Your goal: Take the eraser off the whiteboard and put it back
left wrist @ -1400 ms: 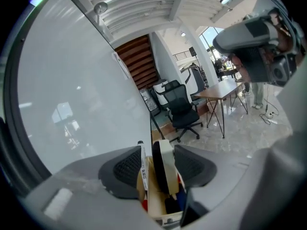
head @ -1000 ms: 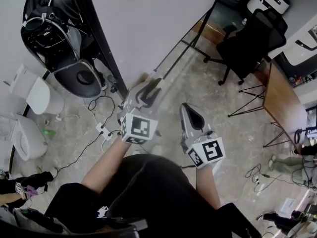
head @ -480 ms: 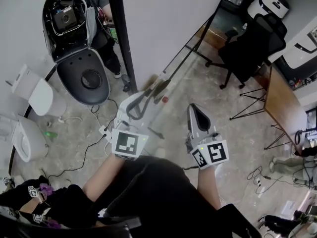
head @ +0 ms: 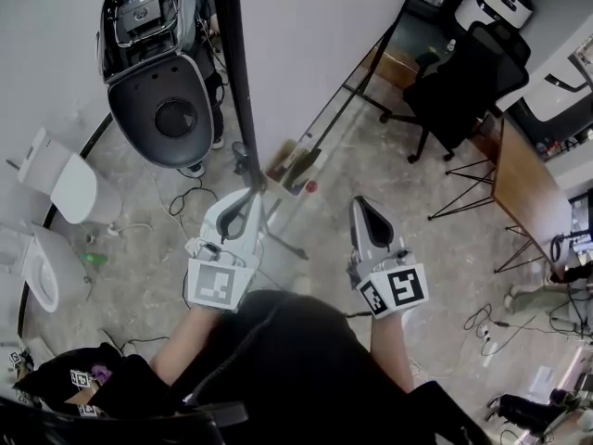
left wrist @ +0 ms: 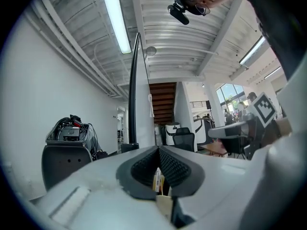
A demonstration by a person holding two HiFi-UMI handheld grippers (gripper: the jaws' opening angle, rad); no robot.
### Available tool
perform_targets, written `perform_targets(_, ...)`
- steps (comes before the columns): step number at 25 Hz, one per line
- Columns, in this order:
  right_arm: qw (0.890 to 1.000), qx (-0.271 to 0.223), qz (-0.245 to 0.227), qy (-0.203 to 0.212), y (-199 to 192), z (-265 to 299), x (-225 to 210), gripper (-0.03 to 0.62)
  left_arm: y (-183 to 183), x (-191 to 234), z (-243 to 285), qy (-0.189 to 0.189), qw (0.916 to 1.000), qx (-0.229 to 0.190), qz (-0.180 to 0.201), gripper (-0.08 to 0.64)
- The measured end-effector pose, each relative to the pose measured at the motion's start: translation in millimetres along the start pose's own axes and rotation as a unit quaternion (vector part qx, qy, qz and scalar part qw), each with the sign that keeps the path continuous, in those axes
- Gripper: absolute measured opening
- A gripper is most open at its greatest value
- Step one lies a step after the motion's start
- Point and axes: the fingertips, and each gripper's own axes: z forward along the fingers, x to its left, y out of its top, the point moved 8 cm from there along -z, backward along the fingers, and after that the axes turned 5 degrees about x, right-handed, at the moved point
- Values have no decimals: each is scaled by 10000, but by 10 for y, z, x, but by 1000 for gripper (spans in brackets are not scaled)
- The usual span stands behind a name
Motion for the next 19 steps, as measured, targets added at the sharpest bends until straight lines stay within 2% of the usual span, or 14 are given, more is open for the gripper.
perform_targets(9,9999,50,-101,-92,1,-12,62,9,-134,129,-4,-101,9989,-14,-450,5)
perform_targets(19,9998,78,-174,-108,23,-17,147,9,-132,180,-37,-132,9991,-7,-399,5)
